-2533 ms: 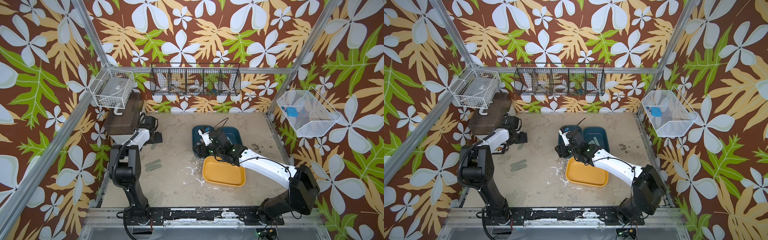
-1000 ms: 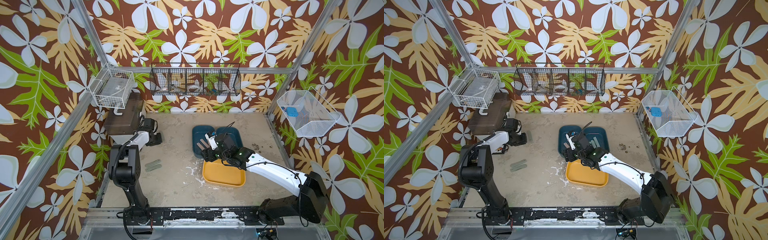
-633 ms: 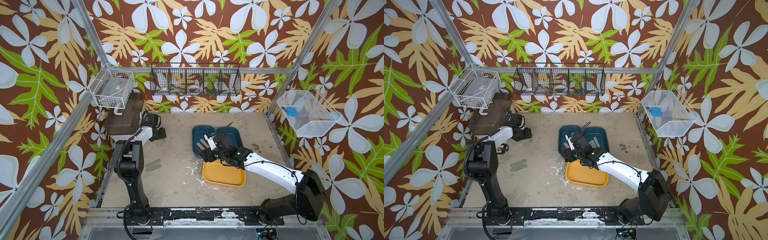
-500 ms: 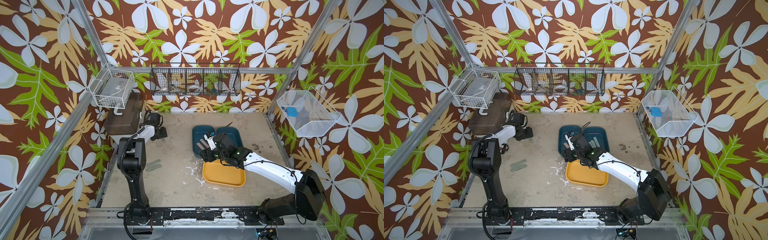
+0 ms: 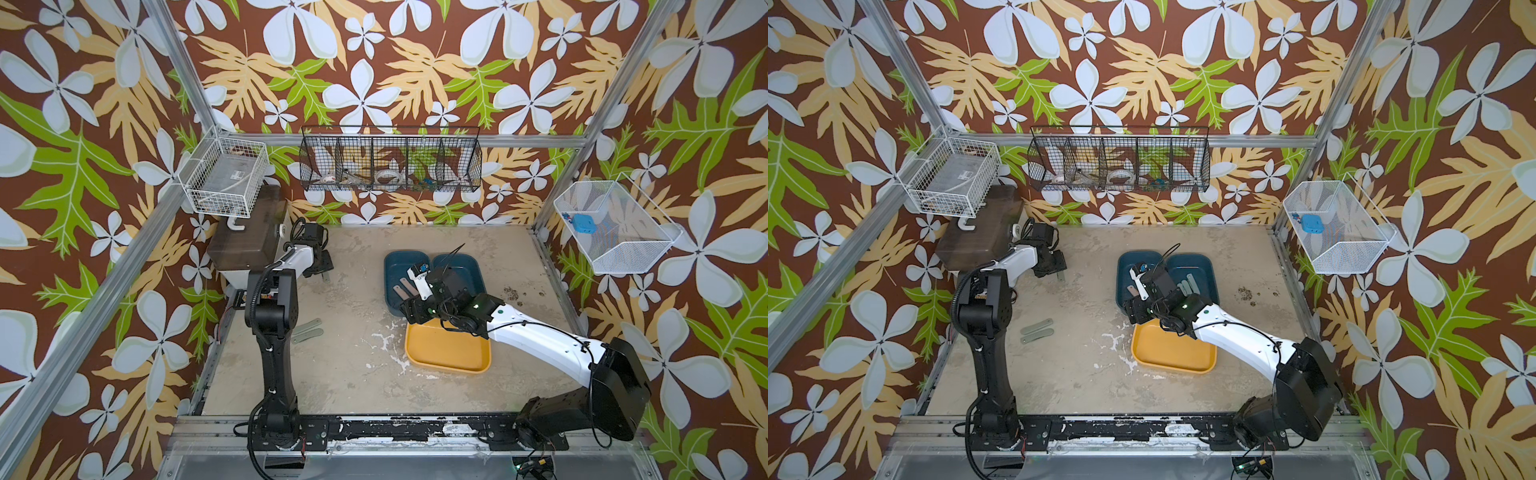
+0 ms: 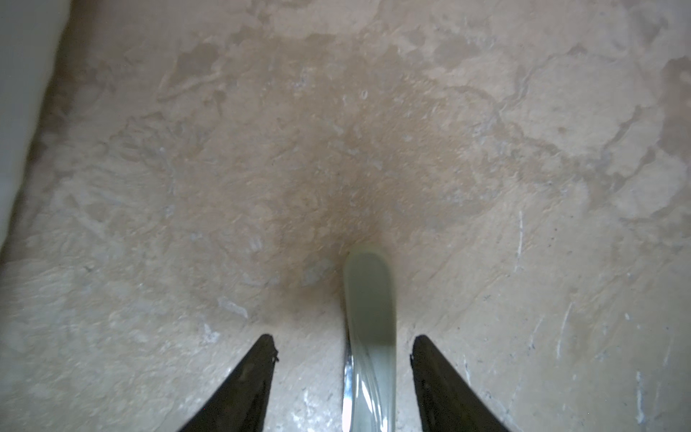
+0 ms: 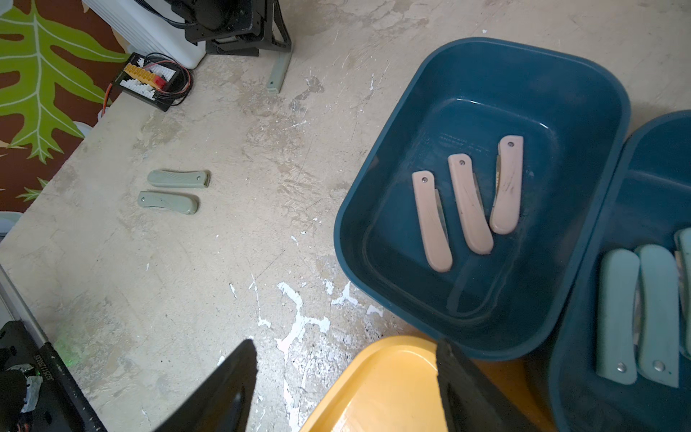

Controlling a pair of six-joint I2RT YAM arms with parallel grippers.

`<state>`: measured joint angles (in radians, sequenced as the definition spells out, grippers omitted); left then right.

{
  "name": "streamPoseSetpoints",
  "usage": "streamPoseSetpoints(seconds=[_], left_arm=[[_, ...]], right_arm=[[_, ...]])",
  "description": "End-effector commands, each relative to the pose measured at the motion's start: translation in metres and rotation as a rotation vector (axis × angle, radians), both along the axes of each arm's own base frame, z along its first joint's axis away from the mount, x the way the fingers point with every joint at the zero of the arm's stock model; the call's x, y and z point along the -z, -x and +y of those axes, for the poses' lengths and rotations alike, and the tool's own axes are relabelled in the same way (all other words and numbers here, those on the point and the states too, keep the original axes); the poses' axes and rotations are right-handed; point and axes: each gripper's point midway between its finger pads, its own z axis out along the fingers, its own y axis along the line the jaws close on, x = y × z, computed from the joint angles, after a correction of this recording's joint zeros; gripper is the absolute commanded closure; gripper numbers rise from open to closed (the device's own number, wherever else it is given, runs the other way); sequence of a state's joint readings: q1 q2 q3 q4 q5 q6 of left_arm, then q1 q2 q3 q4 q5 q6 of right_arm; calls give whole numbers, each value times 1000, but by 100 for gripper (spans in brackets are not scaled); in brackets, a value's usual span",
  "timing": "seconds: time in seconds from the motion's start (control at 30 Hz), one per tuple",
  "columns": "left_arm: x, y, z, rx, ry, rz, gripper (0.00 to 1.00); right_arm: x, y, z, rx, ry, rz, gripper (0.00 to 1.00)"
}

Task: Place the fruit knives into the storage box by color
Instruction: Pick up the fruit knife from the center of the board.

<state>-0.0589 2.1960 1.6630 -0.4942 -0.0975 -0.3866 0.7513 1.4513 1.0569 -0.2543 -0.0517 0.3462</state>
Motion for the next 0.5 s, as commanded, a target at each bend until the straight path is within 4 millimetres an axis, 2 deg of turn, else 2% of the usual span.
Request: streamPoseSetpoints(seconds=[0.0,0.3,0.47], left_arm=[[5,3,-3,-10,-9,21,41],[13,8,-3,-24,-56,47,48],[16,10,-5,-19,-55,53,56]], right_arm=[[-4,-3,3,-2,-9,-18,24],[-6,-2,2,-1,-13,-24,24],[-11,-3,2,-1,-21,-32,24]])
